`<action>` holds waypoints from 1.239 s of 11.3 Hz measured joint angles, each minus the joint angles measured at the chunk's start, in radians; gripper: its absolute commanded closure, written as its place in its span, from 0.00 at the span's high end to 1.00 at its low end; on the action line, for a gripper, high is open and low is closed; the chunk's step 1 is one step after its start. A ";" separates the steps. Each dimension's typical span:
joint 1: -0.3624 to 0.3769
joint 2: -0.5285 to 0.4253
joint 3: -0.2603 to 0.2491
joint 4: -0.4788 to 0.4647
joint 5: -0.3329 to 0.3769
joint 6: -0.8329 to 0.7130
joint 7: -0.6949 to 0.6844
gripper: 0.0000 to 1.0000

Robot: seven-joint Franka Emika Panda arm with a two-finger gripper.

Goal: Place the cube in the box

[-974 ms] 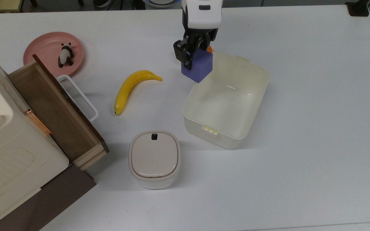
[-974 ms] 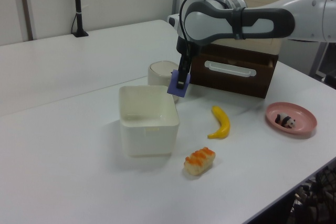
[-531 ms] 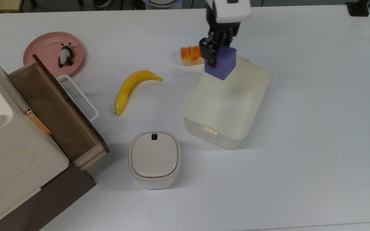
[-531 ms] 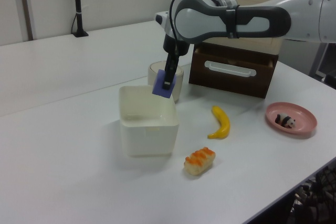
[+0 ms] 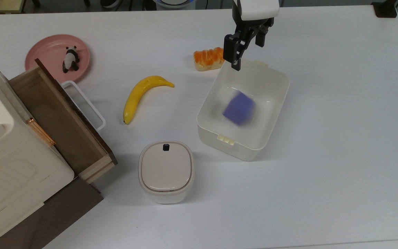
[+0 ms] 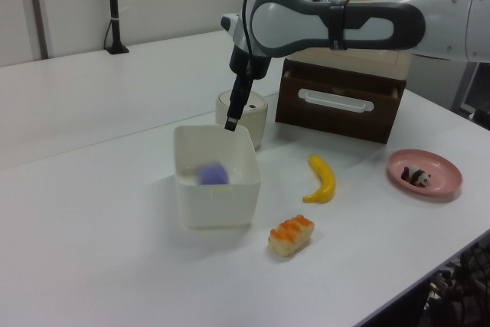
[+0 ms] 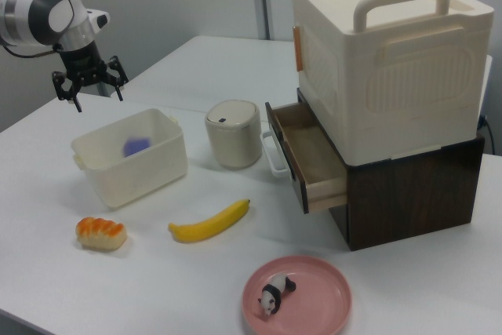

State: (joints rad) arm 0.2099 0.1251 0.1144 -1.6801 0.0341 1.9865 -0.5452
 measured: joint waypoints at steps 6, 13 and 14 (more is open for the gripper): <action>-0.028 -0.010 -0.003 0.015 0.000 -0.049 0.051 1.00; -0.138 -0.165 -0.128 0.030 0.000 -0.215 0.455 1.00; -0.154 -0.185 -0.144 0.030 0.000 -0.254 0.462 1.00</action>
State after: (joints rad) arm 0.0555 -0.0597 -0.0296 -1.6496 0.0341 1.7325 -0.0834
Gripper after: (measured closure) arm 0.000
